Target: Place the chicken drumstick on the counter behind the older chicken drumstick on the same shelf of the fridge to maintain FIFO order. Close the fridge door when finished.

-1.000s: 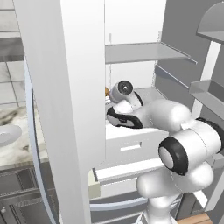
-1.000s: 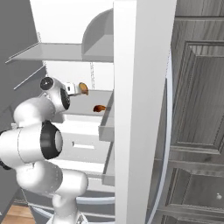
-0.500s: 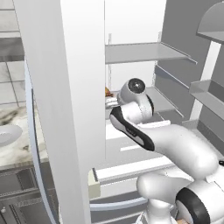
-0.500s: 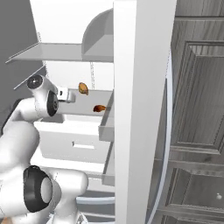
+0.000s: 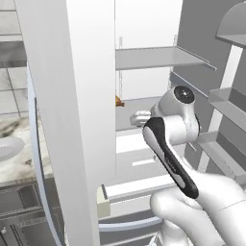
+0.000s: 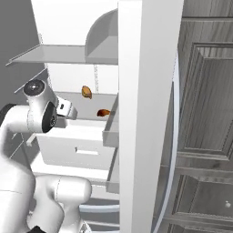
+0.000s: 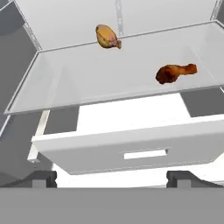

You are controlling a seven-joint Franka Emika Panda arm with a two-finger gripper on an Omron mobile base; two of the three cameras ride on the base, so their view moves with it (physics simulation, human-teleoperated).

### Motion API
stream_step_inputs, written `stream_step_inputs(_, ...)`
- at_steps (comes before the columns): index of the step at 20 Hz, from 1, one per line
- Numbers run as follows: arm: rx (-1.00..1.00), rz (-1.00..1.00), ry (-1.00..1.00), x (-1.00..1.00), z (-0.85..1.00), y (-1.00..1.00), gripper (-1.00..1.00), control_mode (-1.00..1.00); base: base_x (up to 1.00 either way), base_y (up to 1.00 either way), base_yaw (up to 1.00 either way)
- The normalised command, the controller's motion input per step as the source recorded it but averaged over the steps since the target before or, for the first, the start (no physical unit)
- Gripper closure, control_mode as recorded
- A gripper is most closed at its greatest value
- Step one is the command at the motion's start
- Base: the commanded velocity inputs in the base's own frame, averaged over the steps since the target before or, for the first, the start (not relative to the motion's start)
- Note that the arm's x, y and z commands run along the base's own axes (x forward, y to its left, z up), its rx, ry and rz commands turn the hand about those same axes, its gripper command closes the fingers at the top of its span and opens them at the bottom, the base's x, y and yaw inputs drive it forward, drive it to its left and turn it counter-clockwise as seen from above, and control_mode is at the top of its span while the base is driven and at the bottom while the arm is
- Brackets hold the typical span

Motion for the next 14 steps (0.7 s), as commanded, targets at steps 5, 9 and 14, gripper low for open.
stream_step_inputs(5,0.09,-0.05,0.00,-1.00,-0.01,-0.34,-1.00,-1.00,0.00,0.00,0.00)
stream_step_inputs(9,0.01,-0.06,0.00,-0.89,-0.26,-0.24,-1.00,-1.00,0.00,0.00,0.00)
stream_step_inputs(14,0.00,-0.06,0.09,-0.52,-0.39,-0.04,-1.00,-1.00,0.00,0.00,0.00)
